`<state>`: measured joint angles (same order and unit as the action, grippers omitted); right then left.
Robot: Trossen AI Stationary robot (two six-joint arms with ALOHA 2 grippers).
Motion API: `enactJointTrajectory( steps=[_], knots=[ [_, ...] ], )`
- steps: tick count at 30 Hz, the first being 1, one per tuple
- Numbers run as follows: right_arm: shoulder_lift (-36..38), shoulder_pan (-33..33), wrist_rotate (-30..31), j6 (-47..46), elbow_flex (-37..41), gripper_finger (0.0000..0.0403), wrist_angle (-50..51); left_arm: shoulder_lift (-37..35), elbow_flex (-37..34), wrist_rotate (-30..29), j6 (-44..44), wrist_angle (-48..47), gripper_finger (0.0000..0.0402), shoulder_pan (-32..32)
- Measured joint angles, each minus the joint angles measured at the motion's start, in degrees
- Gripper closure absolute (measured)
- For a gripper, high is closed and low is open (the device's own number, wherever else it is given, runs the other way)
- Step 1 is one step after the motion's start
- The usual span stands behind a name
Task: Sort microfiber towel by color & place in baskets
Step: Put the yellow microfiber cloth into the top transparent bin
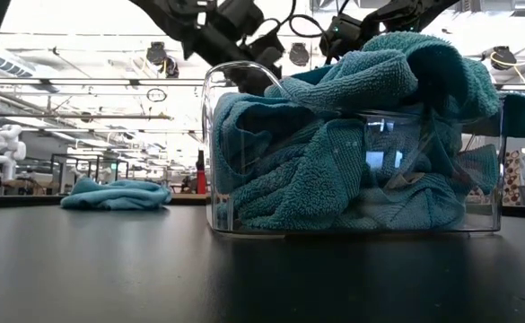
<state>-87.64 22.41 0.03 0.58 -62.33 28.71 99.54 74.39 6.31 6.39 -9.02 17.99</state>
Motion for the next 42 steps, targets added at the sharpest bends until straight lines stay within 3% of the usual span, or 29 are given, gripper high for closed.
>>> enactJointTrajectory(
  steps=[4, 8, 10, 11, 14, 22, 27, 33, 42],
  knots=[
    [0.0, -0.02, 0.0, 0.33, 0.0, 0.0167, -0.1, 1.77, -0.03, 3.45, 0.72, 0.54, 0.0184, 0.92],
    [0.02, -0.02, -0.02, 0.33, 0.0, 0.0167, -0.39, 2.15, 0.0, 10.63, 3.29, 1.58, 0.0299, 1.97],
    [0.02, -0.02, 0.04, 0.33, 0.0, 0.0167, -0.31, 2.25, 0.08, 12.29, 4.48, 0.89, 0.0368, 2.36],
    [0.02, -0.02, 0.04, 0.25, 0.0, 0.0167, -0.27, 2.26, 0.27, 12.3, 4.65, 0.95, 0.0383, 2.53],
    [0.07, -0.04, 0.05, -0.53, -0.02, 0.0167, 0.24, 2.24, 0.94, 9.2, 5.08, 1.34, 0.0391, 3.09],
    [0.07, -0.04, 0.09, -1.42, -0.02, 0.0167, 3.14, 2.4, 2.19, -6.0, 9.92, 0.85, 0.0398, 5.18],
    [0.11, -0.04, 0.02, -1.17, -0.02, 0.0167, 3.89, 5.54, 2.21, -6.03, 10.77, -0.47, 0.0399, 7.29],
    [0.11, -0.04, 0.26, -0.05, -0.02, 0.0167, 3.68, 11.53, 2.19, -0.7, 11.14, -0.47, 0.04, 8.4],
    [1.04, -0.19, 1.16, 1.12, -0.02, 0.0167, -3.88, 14.32, 2.21, -0.57, 12.41, -0.17, 0.0393, 8.36]
  ],
)
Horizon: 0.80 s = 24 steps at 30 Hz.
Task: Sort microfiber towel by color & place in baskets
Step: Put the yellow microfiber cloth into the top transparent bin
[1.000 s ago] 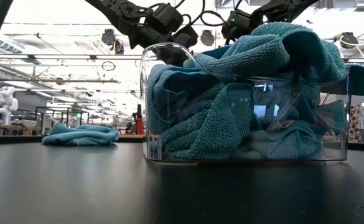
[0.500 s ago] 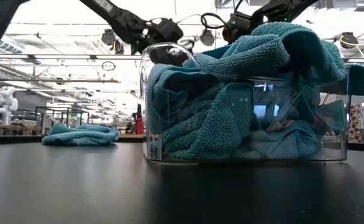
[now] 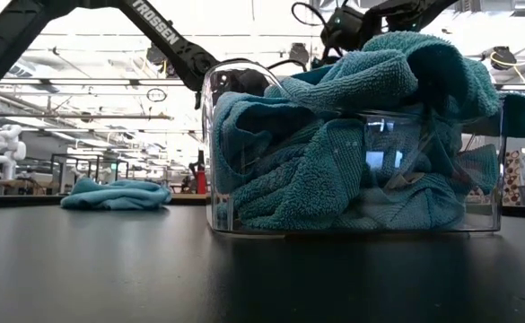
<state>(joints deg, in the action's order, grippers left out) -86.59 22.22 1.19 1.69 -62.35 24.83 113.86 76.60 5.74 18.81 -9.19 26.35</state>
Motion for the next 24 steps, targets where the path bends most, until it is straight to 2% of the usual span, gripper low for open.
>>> enactJointTrajectory(
  steps=[7, 12, 17, 24],
  knots=[
    [4.13, -1.27, 0.43, -0.28, -0.02, 0.0167, -3.58, 0.02, 0.0, 0.0, -0.02, -0.18, 0.0389, -0.02],
    [5.38, -1.67, 4.32, -0.98, -0.09, 0.0175, -5.2, 0.04, 0.0, -0.01, 0.02, -0.13, 0.0388, -0.02],
    [1.88, -1.69, 4.85, -0.22, -0.08, 0.0226, -7.35, 0.07, 0.0, -0.01, 0.02, -0.2, 0.0387, -0.07],
    [-4.53, -0.7, 4.4, 2.21, -0.07, 0.0335, -12.9, -0.12, -0.04, 0.02, -0.1, -0.87, 0.0386, 0.03]
  ],
)
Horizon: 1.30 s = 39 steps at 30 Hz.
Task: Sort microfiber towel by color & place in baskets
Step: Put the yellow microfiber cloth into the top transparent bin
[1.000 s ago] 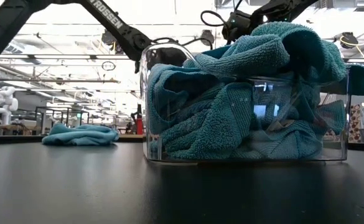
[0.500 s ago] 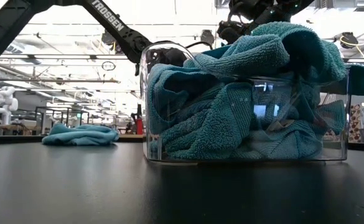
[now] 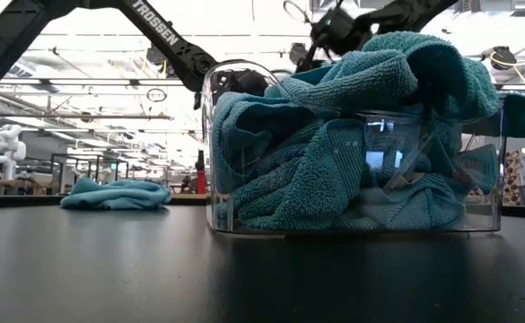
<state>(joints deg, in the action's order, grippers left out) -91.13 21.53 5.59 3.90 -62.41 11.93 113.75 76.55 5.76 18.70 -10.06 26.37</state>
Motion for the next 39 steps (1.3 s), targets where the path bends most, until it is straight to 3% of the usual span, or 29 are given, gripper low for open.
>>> enactJointTrajectory(
  steps=[5, 18, 23, 29, 39],
  knots=[
    [-3.41, 1.39, -0.03, 0.24, -0.04, 0.0396, -1.18, -1.48, -0.09, -0.26, -0.22, -1.72, 0.0368, 0.03],
    [-6.33, 1.67, 0.56, 1.88, -0.01, 0.0401, -1.55, -9.83, -0.12, -2.47, 0.73, -10.99, 0.0261, -0.29],
    [-5.02, 0.91, 0.64, 2.59, 0.02, 0.0402, -0.07, -14.34, 0.01, -5.47, 1.94, -16.4, 0.0256, -0.24],
    [-3.79, 0.56, -0.92, 2.48, 0.02, 0.0402, 0.47, -18.76, 0.0, -14.64, 4.76, -25.8, 0.0255, 0.06],
    [-8.65, 1.06, -1.08, 2.71, 0.0, 0.0402, -1.16, -28.46, -0.02, -14.29, -1.63, -38.74, 0.0255, 3.53]
  ],
)
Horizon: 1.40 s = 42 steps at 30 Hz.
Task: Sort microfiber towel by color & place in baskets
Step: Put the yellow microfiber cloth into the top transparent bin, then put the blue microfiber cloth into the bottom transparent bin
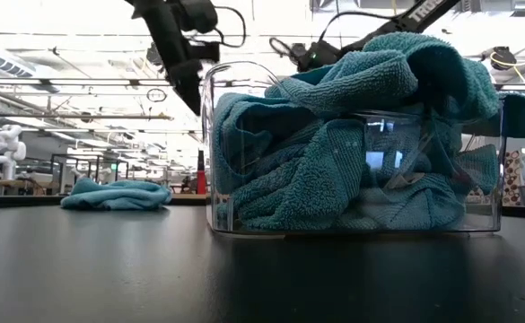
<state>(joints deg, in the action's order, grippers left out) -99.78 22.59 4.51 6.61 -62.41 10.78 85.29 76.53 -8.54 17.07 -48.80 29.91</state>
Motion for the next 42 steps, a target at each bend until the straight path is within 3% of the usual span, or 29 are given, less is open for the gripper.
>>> enactJointTrajectory(
  steps=[8, 14, 17, 27, 34, 42],
  knots=[
    [-6.32, -0.04, -1.08, -1.06, -0.28, 0.0401, -0.38, -6.11, 0.02, 2.61, -3.07, -7.22, 0.0255, 1.25],
    [-4.78, -0.16, -3.07, -2.63, -0.11, 0.039, 0.43, -6.51, -1.28, 5.29, -4.8, -13.17, 0.0255, 1.25],
    [-2.28, -0.7, -3.32, -2.95, 0.09, 0.0368, 2.37, -6.49, -3.93, 5.27, -6.02, -14.54, 0.0255, 1.25],
    [8.93, -4.12, -3.54, -2.98, 0.33, 0.0252, 6.51, -6.44, -16.63, 2.02, -9.33, -6.2, 0.0253, 1.53],
    [15.54, -5.46, -3.25, -6.08, 0.22, 0.0191, 9.5, -6.44, -23.28, 1.03, -13.61, 0.92, 0.0189, 3.86],
    [21.84, -6.7, -3.1, -7.74, 0.11, 0.0178, 13.62, -5.91, -28.07, 2.01, -18.5, 6.88, 0.0106, 7.19]
  ],
)
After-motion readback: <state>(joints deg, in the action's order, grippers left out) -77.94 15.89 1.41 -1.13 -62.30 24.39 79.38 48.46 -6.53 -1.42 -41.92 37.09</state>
